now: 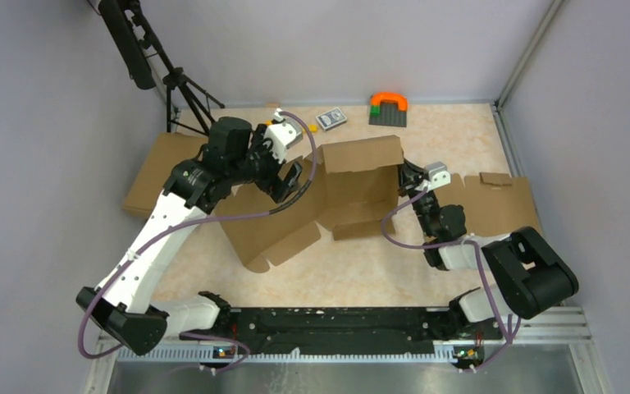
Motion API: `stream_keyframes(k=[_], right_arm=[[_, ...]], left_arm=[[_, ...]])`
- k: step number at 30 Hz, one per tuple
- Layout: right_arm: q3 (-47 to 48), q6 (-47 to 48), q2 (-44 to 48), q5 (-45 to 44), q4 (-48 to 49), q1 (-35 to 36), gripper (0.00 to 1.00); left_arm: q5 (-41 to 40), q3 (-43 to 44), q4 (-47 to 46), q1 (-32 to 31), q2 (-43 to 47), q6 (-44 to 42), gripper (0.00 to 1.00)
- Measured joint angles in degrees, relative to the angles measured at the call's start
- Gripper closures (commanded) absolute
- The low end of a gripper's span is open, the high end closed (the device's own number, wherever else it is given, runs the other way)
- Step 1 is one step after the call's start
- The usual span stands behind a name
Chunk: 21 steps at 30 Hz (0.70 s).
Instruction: Fold the paper box
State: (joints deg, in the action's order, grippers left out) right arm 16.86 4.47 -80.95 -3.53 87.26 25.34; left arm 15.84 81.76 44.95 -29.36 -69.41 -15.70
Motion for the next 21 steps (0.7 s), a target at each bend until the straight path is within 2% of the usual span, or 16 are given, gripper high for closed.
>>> stream_keyframes(k=[1, 3, 4, 9, 13, 15, 21], right_arm=[[0.00, 0.00, 0.00, 0.00, -0.02, 0.00, 1.00], [0.00, 0.00, 0.00, 0.07, -0.02, 0.00, 1.00], [0.00, 0.00, 0.00, 0.09, -0.02, 0.00, 1.00], [0.00, -0.02, 0.13, 0.20, -0.17, 0.04, 1.00], [0.00, 0.00, 0.55, 0.17, -0.52, 0.44, 1.00], [0.00, 0.02, 1.25, -0.02, -1.29, 0.70, 1.00], [-0.11, 0.00, 3.52, -1.07, -3.34, 2.12, 1.00]], left_arm=[[-0.04, 0.09, 0.85, 0.00, -0.09, -1.05, 0.21], [0.00, 1.07, 3.32, 0.00, -0.85, -2.49, 0.42], [0.13, 1.75, 4.52, 0.00, -1.49, -3.34, 0.49], [-0.11, 2.40, 8.44, 0.00, -2.99, -6.12, 0.71], [0.20, 2.40, 9.33, -0.20, -2.99, -6.88, 0.94], [0.17, 2.45, 9.33, -0.72, -3.15, -6.99, 1.00], [-0.02, 4.76, 8.00, -3.48, -5.97, -4.09, 1.00]])
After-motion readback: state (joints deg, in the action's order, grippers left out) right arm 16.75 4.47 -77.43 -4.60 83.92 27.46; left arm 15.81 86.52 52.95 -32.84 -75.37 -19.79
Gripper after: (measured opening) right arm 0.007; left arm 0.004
